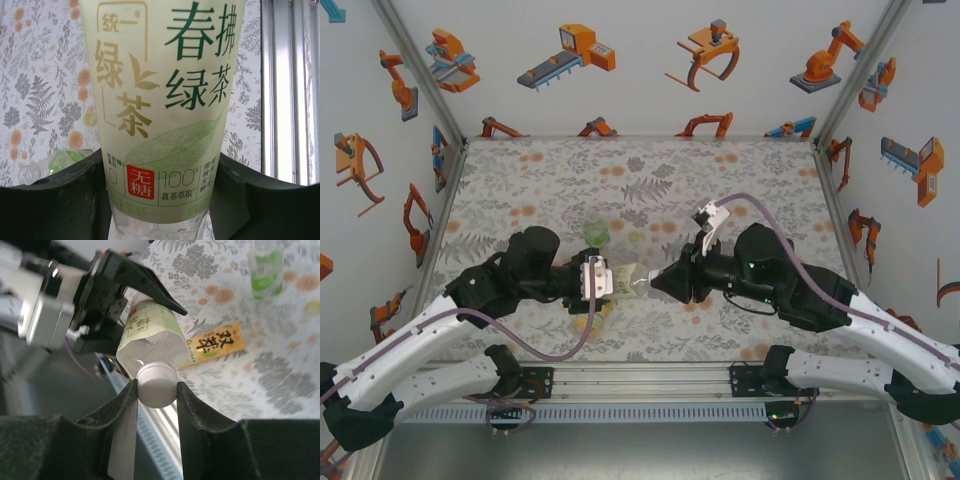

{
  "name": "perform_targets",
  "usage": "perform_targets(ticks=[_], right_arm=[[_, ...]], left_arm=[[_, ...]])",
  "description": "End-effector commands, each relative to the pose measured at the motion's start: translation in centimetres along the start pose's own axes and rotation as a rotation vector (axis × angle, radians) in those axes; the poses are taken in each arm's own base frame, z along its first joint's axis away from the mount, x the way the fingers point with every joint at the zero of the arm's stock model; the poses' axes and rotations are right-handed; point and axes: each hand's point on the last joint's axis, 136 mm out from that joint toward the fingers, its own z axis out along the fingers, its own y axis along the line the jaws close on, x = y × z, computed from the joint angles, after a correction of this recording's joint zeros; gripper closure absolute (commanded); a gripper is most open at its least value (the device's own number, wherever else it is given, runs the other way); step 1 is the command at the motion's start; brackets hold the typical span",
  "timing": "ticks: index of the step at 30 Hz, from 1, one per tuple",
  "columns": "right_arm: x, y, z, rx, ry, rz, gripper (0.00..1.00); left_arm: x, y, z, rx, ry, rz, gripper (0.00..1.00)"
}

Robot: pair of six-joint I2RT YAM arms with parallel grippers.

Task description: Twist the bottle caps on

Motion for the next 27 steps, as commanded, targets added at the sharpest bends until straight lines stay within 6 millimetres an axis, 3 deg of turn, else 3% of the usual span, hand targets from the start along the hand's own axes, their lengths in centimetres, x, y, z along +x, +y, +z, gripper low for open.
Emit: perform_targets(ticks=[1, 4, 10, 11, 15, 21, 27], right_arm=[[0.0, -4.2, 0.3, 0.194, -0.099, 0.531, 1.0], [0.9, -5.0, 0.7, 0.231, -0.096, 0.675, 1.0], [-0.6, -4.7, 0.3, 0.23, -0.137, 0.64, 1.0], [-1.3, -4.3, 0.1, 0.214, -0.147, 0.587, 0.94], [-3.6, -2.4, -1.1, 0.153, -0.173, 0.325, 0.54], [-4.6, 1.8, -2.6, -0.035, -0.175, -0.149, 0.49], [-3.1, 5.2, -3.6, -0.207, -0.146, -0.611, 0.49]], left_arm=[[-2.1, 0.9, -0.1, -0.031, -0.078, 0.045, 1.0], [-2.0, 1.2, 0.2, -0.042, -0.067, 0.041, 1.0], [-2.1, 1.3, 0.2, -0.04, -0.071, 0.039, 1.0], [-2.2, 1.3, 0.1, -0.042, -0.073, 0.04, 1.0], [-2.2, 1.2, -0.1, -0.046, -0.079, 0.044, 1.0], [-2.5, 0.5, -0.5, -0.015, -0.099, 0.036, 1.0], [-2.7, -0.8, -0.9, 0.039, -0.123, 0.02, 1.0]])
